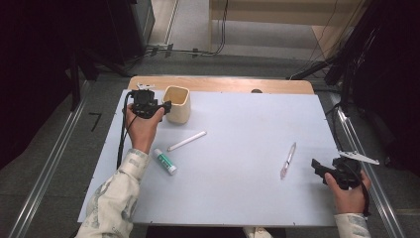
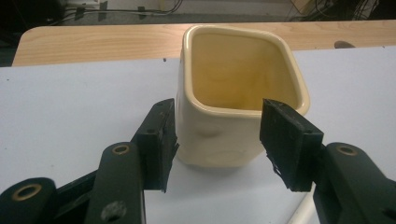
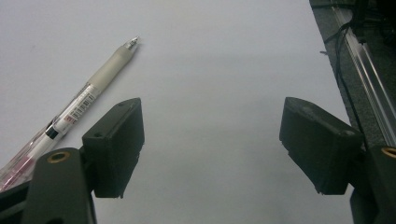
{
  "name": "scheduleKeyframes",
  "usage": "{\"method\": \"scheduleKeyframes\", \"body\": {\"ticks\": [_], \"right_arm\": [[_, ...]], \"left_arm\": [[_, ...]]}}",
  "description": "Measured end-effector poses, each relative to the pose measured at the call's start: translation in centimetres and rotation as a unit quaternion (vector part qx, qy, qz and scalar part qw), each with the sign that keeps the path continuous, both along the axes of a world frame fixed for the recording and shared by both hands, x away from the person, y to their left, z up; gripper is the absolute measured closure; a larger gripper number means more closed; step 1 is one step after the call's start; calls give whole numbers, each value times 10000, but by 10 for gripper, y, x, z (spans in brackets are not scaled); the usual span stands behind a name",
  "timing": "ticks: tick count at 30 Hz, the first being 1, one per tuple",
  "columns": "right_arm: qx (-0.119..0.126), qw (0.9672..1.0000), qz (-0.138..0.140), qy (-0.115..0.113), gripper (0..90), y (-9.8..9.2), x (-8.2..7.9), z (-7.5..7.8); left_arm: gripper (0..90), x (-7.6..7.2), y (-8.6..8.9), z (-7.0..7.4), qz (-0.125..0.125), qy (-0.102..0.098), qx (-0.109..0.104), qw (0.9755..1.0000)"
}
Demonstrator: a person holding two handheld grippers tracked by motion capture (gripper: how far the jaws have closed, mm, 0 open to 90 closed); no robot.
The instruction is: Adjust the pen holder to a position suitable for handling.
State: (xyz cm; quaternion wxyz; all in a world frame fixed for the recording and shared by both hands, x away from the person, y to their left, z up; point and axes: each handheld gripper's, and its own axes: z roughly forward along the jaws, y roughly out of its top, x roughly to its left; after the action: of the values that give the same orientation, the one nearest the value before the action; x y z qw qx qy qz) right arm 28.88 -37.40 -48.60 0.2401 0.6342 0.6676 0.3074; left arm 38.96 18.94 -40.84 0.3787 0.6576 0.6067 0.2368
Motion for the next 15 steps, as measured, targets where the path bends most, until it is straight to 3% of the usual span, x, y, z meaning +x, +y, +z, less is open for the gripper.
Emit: {"method": "scheduleKeyframes", "body": {"ticks": [15], "right_arm": [[-1, 10000, -1, 7, 207, 1, 0, 0]], "left_arm": [[277, -11, -3, -5, 25, 22, 67, 10000]]}}
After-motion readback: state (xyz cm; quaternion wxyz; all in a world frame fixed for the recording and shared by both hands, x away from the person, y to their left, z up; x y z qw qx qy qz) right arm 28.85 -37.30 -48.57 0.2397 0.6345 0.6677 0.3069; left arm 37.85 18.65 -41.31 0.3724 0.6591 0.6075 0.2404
